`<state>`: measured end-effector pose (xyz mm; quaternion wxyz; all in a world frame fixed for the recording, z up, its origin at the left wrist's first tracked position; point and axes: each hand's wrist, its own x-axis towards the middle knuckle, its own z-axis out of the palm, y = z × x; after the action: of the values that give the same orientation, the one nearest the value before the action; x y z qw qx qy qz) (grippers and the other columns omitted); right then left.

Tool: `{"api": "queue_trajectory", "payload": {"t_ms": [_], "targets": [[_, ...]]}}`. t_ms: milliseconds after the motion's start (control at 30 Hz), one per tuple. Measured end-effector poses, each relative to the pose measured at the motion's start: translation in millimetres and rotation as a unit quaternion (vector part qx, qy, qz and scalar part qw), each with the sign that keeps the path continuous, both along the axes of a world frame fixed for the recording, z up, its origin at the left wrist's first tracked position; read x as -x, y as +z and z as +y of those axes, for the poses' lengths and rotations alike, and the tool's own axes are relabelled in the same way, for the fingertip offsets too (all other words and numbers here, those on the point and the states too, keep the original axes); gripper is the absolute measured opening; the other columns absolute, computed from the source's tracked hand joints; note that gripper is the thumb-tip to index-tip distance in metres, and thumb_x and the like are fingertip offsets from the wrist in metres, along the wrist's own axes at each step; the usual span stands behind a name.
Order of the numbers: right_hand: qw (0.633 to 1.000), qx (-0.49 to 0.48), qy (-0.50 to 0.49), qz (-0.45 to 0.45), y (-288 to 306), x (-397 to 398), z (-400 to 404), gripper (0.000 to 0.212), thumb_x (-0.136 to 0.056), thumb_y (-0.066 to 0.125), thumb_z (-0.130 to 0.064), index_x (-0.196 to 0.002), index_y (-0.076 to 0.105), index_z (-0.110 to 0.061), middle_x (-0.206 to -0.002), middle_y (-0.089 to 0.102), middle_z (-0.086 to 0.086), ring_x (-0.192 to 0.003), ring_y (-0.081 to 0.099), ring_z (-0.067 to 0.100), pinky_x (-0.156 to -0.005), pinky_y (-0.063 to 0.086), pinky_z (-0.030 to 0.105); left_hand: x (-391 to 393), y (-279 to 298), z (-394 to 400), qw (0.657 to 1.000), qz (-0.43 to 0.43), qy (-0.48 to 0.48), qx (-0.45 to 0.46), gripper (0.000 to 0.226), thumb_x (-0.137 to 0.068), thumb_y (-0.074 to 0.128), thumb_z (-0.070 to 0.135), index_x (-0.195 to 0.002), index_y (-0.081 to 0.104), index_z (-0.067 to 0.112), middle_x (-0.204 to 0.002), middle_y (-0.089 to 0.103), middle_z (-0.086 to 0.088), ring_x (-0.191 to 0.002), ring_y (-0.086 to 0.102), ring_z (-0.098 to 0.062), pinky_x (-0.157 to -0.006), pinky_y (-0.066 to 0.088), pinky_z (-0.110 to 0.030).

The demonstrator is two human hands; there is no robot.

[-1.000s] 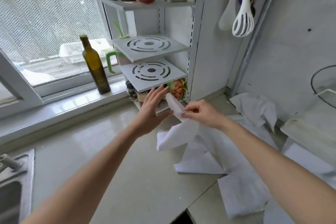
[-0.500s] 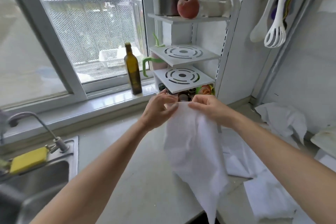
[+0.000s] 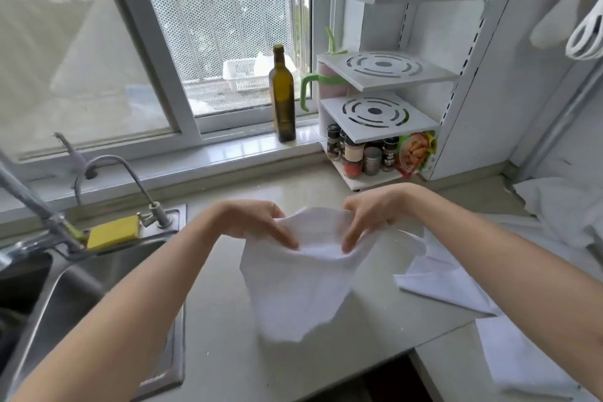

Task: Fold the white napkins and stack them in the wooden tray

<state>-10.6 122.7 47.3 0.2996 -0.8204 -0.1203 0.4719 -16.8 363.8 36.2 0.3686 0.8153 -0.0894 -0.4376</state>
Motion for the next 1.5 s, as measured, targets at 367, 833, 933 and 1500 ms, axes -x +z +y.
{"api": "queue_trajectory", "payload": {"t_ms": [367,833,933,1500], "targets": [[0.801,0.051,-0.171,-0.571,-29,-59,39,0.022,-0.083,0.046,0.003,-0.068,0.051,-0.012,-0.07,0.06,0.011,-0.069,0.058,0.03,-0.056,0.044,0.035,-41,2,32,0.709,-0.653,0.109,-0.243,0.007,-0.083,0.066,0.014,-0.081,0.071,0.011,-0.095,0.064,-0.001,-0.086,0.063,-0.029,-0.06,0.043,-0.034],[0.773,0.15,0.121,-0.605,-128,9,21,0.022,-0.076,0.055,0.012,-0.085,0.052,-0.007,-0.103,0.056,0.007,-0.072,0.058,0.029,-0.048,0.034,0.032,17,-109,72,0.743,-0.591,-0.205,-0.238,0.007,-0.084,0.067,0.021,-0.081,0.066,0.016,-0.096,0.071,-0.003,-0.108,0.063,-0.02,-0.112,0.03,-0.032],[0.828,0.218,0.22,-0.468,-167,40,21,0.028,-0.085,0.041,0.006,-0.102,0.058,-0.009,-0.118,0.056,0.01,-0.109,0.054,0.029,-0.073,0.042,0.035,44,-153,62,0.819,-0.443,-0.211,-0.298,0.02,-0.096,0.047,0.021,-0.098,0.066,0.016,-0.118,0.062,-0.007,-0.123,0.051,-0.02,-0.117,0.012,-0.028],[0.921,0.319,0.221,-0.034,-170,66,15,0.03,-0.089,0.062,-0.019,-0.116,0.052,-0.008,-0.109,0.053,0.005,-0.091,0.051,0.02,-0.064,0.039,0.024,87,-178,68,0.971,-0.005,-0.128,-0.202,0.026,-0.093,0.058,0.037,-0.076,0.051,0.018,-0.077,0.049,0.002,-0.069,0.043,-0.016,-0.062,0.033,-0.026]]}}
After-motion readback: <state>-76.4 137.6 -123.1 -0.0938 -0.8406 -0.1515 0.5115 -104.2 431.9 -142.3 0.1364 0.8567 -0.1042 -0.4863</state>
